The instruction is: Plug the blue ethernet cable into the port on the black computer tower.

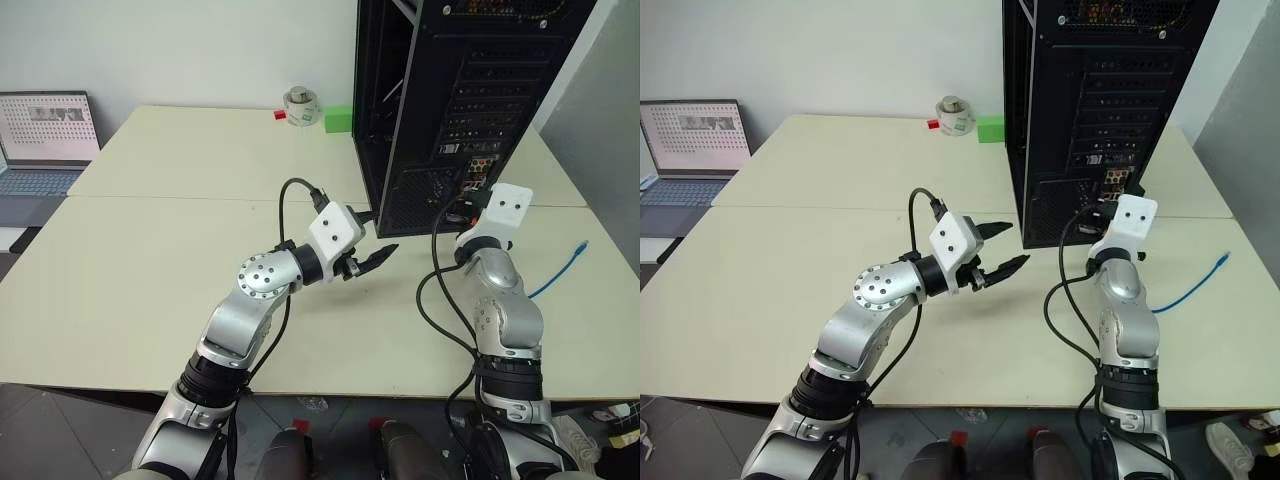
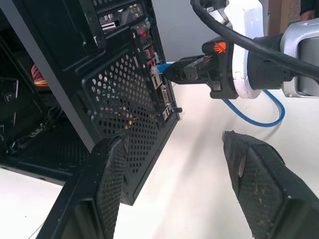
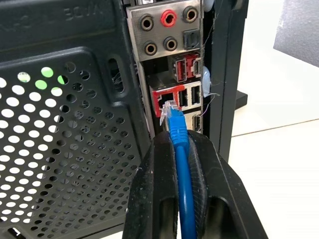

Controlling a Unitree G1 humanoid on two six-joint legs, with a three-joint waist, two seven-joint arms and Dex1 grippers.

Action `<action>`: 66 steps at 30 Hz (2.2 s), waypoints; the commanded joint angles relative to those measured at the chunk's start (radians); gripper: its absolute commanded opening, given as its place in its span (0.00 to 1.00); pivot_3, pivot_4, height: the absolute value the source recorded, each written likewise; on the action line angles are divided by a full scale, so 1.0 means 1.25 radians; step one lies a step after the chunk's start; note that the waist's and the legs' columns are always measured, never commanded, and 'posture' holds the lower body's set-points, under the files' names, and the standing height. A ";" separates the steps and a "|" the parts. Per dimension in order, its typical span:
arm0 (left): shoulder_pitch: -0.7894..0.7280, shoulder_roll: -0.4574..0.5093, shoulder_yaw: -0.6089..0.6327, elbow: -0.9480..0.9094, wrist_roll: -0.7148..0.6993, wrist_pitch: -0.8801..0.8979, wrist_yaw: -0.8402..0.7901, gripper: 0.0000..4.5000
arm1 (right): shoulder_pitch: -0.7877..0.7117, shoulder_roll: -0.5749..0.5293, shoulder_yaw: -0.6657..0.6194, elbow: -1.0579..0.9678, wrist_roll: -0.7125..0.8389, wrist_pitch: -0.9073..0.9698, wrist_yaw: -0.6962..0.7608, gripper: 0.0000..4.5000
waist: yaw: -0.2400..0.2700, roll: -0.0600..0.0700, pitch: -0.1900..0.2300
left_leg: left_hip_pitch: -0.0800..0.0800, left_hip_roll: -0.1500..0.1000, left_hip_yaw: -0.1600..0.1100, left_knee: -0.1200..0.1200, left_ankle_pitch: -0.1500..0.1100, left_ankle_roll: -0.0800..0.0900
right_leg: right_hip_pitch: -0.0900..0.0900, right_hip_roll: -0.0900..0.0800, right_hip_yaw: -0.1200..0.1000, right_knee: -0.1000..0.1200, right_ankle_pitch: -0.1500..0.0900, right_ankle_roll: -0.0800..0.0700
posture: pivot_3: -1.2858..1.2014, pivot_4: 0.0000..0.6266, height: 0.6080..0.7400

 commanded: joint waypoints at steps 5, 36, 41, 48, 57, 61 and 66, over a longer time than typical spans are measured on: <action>-0.005 -0.003 0.001 -0.015 0.005 -0.019 0.000 0.71 | -0.029 -0.006 0.002 -0.031 0.004 -0.015 0.012 0.00 | 0.000 0.000 0.000 | 0.000 0.000 0.000 0.000 0.000 0.000 | 0.000 0.000 0.000 0.000 0.000 0.000 | 0.52 0.24 1.00; -0.004 -0.015 0.003 -0.006 0.019 -0.028 0.007 0.71 | -0.054 -0.021 0.008 -0.005 0.003 0.057 0.026 0.00 | -0.001 0.000 0.000 | 0.000 0.000 0.000 0.000 0.000 0.000 | 0.000 0.000 0.000 0.000 0.000 0.000 | 0.52 0.24 1.00; -0.005 -0.020 0.001 -0.002 0.021 -0.032 0.008 0.71 | -0.085 -0.031 -0.002 -0.007 0.016 0.093 0.032 0.00 | -0.002 0.000 0.000 | 0.000 0.000 0.001 0.000 0.000 0.000 | 0.000 0.000 0.000 0.000 0.000 0.000 | 0.52 0.24 1.00; -0.006 -0.025 0.001 0.002 0.021 -0.036 0.008 0.71 | -0.120 -0.031 0.001 0.002 0.015 0.106 0.037 0.00 | -0.009 0.000 0.000 | 0.000 0.000 0.001 0.000 0.000 0.000 | -0.001 0.000 0.001 0.000 0.000 0.000 | 0.52 0.24 1.00; -0.001 -0.030 -0.001 -0.002 0.025 -0.037 0.011 0.71 | -0.153 -0.030 0.007 0.052 0.003 0.086 0.045 0.00 | -0.021 0.000 0.000 | 0.000 0.001 0.001 0.000 0.000 0.000 | -0.001 0.001 0.001 0.001 0.000 0.000 | 0.52 0.24 1.00; -0.002 -0.032 0.000 -0.001 0.027 -0.036 0.013 0.71 | -0.153 -0.035 0.014 0.064 0.002 0.079 0.056 0.00 | -0.023 0.000 0.000 | 0.001 0.001 0.002 0.000 0.000 0.000 | -0.001 0.001 0.002 0.001 0.000 0.000 | 0.52 0.24 1.00; 0.000 -0.029 0.005 0.002 0.026 -0.037 0.013 0.71 | -0.129 -0.068 0.027 0.061 0.009 0.072 0.116 0.12 | -0.025 0.000 0.000 | 0.002 0.001 0.004 0.000 0.000 0.000 | -0.001 0.002 0.004 0.001 0.000 0.000 | 0.52 0.24 1.00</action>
